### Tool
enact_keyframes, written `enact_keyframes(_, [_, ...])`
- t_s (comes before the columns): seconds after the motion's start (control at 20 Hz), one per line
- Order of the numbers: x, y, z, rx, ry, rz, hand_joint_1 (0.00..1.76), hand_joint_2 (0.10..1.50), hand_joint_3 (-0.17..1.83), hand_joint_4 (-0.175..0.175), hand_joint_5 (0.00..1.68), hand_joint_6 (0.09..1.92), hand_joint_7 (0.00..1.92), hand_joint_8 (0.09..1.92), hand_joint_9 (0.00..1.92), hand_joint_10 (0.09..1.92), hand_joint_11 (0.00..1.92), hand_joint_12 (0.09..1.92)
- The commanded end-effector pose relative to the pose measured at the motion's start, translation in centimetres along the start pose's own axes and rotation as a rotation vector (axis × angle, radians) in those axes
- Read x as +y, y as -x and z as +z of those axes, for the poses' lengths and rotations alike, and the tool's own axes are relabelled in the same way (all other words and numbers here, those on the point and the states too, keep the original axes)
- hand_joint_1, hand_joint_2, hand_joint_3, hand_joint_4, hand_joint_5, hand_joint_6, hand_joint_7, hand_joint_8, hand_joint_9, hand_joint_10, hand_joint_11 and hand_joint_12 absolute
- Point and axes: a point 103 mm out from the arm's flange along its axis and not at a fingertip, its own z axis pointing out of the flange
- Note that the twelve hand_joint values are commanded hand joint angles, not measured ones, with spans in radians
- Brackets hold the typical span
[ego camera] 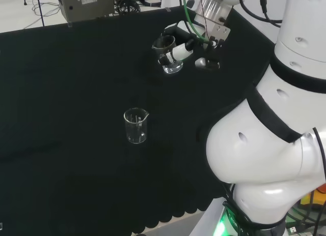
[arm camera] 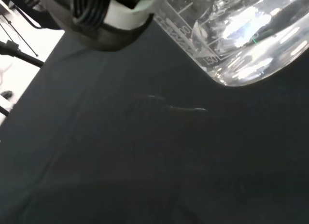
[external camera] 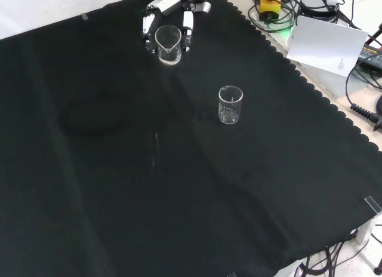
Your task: Pour the water from the handheld beaker into the one on the table.
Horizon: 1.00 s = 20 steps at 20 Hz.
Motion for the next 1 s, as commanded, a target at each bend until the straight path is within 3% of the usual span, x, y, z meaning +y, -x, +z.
enact_keyframes(0.05, [-4.6, -2.4, 0.8, -0.129, -0.112, 0.021, 1.41, 1.07, -0.17, -0.109, 1.10, 0.85, 1.17, 0.74, 1.39, 0.44, 1.15, 0.97])
enact_keyframes(0.55, [-9.5, -4.0, 3.5, -0.218, -0.179, 0.080, 1.41, 1.07, -0.17, -0.109, 1.10, 0.85, 1.17, 0.74, 1.39, 0.45, 1.14, 0.97])
enact_keyframes(1.0, [-10.1, -5.2, 4.9, -0.354, -0.254, 0.077, 1.41, 1.07, -0.17, -0.108, 1.10, 0.85, 1.17, 0.74, 1.39, 0.45, 1.14, 0.98])
